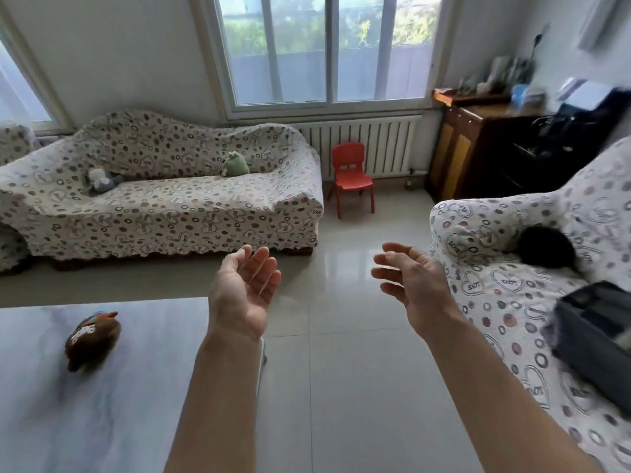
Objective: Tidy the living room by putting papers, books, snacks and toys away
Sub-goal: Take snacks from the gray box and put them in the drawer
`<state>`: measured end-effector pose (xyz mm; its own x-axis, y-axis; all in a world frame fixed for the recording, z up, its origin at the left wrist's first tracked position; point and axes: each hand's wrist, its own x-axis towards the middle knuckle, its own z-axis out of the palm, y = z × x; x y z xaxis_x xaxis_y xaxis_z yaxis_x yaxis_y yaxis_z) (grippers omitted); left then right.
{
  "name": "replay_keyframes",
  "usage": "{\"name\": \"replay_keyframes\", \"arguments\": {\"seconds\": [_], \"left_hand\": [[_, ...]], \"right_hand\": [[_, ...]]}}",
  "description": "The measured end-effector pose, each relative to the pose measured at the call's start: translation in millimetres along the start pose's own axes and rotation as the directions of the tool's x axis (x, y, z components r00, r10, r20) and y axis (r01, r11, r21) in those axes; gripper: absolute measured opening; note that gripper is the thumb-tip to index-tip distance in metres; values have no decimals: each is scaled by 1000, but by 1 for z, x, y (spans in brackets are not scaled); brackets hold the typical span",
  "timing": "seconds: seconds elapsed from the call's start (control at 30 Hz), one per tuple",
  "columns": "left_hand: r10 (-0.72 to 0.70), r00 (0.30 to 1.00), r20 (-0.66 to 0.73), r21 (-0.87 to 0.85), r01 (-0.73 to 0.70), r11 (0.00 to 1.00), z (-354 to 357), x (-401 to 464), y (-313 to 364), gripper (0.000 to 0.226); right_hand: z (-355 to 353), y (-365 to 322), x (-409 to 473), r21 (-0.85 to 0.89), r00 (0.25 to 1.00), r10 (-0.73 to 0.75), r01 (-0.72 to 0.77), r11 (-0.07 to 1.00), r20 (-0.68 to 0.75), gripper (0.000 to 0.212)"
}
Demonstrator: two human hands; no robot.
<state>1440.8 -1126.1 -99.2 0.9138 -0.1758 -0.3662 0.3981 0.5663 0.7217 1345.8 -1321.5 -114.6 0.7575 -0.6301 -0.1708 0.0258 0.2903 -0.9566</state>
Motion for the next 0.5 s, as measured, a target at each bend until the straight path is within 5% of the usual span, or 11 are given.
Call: {"name": "replay_keyframes", "arguments": {"seconds": [0.5], "left_hand": [[-313, 909, 275, 318, 221, 922, 246, 33, -212, 16]], "right_hand": [[-253, -47, 82, 91, 880, -32, 85, 992, -473, 13]]}}
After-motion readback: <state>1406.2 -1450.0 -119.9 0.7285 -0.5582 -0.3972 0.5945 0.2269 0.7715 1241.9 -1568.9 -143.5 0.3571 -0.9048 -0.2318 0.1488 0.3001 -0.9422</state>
